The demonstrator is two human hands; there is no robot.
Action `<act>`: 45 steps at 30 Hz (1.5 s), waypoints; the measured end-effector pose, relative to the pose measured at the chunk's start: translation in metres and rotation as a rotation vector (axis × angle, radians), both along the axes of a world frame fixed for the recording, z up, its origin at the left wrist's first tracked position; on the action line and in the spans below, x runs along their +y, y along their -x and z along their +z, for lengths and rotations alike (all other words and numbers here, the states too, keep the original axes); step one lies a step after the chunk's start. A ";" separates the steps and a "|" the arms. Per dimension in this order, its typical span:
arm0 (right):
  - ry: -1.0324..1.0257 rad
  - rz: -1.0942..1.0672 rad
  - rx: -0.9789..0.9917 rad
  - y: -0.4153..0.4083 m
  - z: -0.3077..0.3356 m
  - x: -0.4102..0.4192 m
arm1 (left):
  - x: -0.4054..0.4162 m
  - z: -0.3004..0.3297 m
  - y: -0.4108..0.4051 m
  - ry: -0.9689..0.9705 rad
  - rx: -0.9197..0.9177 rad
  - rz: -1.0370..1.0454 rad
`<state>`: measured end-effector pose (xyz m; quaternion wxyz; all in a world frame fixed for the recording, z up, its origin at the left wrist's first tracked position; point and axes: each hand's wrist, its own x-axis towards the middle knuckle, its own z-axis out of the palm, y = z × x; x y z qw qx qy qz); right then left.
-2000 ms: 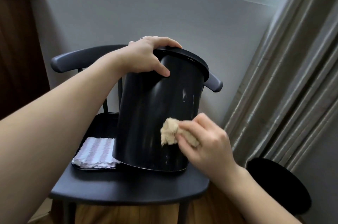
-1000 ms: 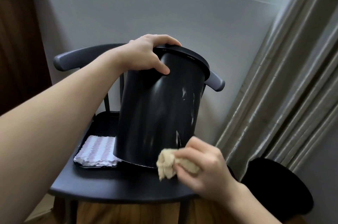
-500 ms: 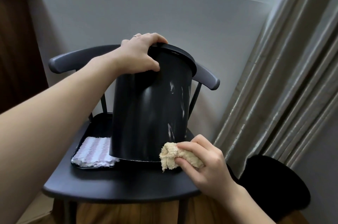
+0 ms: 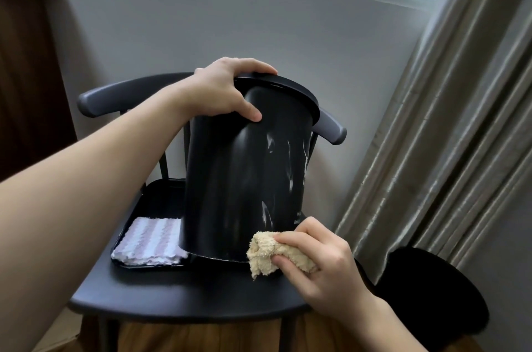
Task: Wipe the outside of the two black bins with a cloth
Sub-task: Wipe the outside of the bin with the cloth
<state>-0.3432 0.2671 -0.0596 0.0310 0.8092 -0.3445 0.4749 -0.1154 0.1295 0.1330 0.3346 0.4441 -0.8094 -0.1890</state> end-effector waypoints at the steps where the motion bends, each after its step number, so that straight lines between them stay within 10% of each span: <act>1: 0.001 -0.007 0.002 -0.001 0.003 -0.001 | 0.000 0.000 -0.001 -0.002 -0.007 -0.001; 12: 0.104 -0.314 -0.083 -0.023 0.087 -0.044 | 0.002 0.000 0.002 0.006 -0.039 -0.049; 21: 0.129 -0.119 0.185 -0.014 0.064 -0.024 | 0.005 0.000 -0.003 0.015 -0.039 -0.076; 29: 0.134 -0.414 -0.090 -0.029 0.143 -0.066 | 0.017 0.005 0.003 0.064 -0.122 -0.093; 45: 0.098 -0.319 -0.013 -0.014 0.121 -0.056 | 0.013 0.005 -0.002 -0.004 -0.091 -0.103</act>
